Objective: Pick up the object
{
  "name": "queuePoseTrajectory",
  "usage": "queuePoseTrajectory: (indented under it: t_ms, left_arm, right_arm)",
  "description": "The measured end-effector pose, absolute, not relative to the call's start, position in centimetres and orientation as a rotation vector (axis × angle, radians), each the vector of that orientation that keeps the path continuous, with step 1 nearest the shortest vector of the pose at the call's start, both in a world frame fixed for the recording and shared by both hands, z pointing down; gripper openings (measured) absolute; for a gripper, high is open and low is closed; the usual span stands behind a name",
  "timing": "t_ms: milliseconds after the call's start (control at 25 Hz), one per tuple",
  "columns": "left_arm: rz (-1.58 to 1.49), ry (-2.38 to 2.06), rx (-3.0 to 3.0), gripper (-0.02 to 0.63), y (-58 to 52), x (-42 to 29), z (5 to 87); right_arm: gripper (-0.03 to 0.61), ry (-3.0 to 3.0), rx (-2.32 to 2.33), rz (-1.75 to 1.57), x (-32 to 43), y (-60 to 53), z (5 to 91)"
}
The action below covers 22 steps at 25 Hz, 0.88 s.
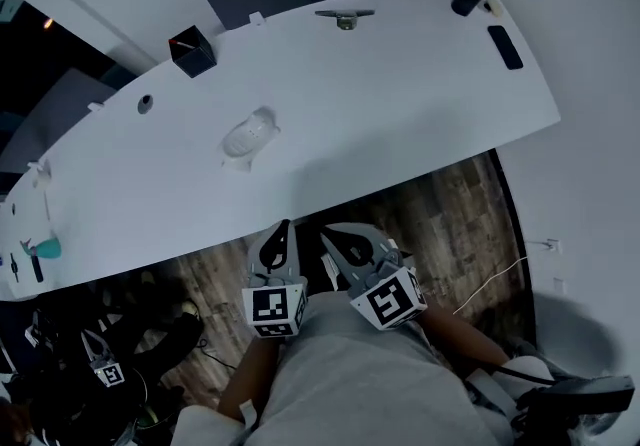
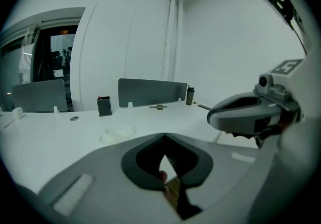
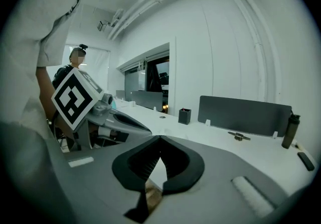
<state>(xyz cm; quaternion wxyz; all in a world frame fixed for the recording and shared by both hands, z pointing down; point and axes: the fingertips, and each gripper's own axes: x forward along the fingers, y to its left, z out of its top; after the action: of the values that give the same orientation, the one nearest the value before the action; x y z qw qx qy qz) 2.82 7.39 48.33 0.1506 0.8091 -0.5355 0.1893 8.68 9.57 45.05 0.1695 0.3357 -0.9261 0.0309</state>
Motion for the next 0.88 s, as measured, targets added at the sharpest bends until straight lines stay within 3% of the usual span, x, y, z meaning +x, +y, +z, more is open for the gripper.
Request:
queuePoseTrajectory:
  t_ms: [520, 880]
  left_arm:
    - [0.536, -1.463, 2.344, 0.002, 0.0, -7.4, 48.6]
    - [0.545, -1.390, 2.309, 0.002, -2.3, -11.9, 50.4]
  right_arm:
    - [0.002, -2.541, 0.820, 0.062, -1.5, 1.3, 46.2]
    - [0.002, -2.469, 0.791, 0.075, -4.3, -2.5, 47.4]
